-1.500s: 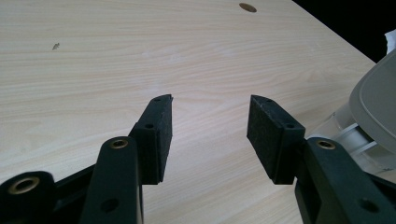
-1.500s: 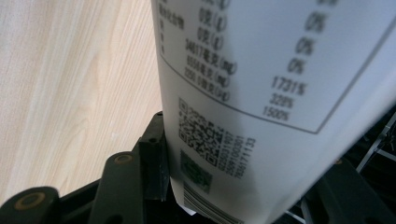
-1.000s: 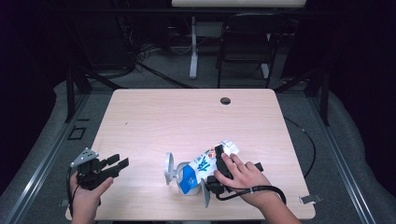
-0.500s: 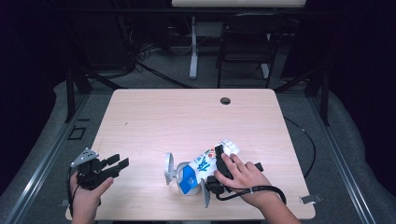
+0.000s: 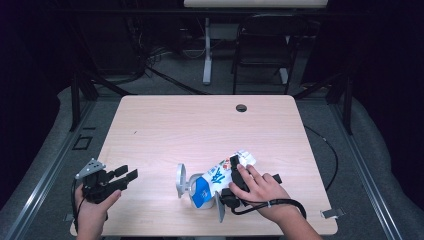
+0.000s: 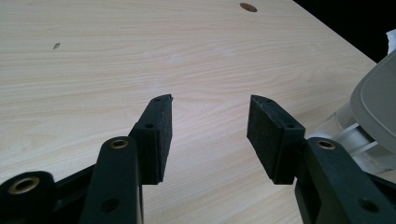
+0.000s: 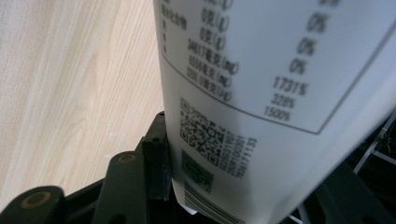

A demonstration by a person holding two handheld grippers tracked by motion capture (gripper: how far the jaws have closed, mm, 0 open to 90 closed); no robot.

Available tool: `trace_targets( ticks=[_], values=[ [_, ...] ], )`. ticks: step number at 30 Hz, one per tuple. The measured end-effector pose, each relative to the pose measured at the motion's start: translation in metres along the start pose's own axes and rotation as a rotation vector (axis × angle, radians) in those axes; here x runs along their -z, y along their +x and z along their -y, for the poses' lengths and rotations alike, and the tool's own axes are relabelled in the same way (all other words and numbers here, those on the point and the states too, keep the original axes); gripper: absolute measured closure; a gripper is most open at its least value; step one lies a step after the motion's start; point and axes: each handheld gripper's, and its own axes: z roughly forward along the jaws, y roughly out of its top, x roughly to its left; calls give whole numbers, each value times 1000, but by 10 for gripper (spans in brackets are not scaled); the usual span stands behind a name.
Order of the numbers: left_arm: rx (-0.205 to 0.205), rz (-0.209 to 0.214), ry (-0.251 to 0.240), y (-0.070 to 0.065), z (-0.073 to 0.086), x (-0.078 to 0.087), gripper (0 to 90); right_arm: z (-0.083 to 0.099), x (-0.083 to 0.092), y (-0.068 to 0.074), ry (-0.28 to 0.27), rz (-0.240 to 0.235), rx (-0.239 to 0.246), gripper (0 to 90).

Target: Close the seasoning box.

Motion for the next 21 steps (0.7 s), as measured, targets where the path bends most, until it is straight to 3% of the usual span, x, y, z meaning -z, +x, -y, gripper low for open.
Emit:
trace_targets(
  ticks=[21],
  values=[
    [-1,0,-2,0,0,0,508,-1,1,0,9,17,17,510]
  ],
)
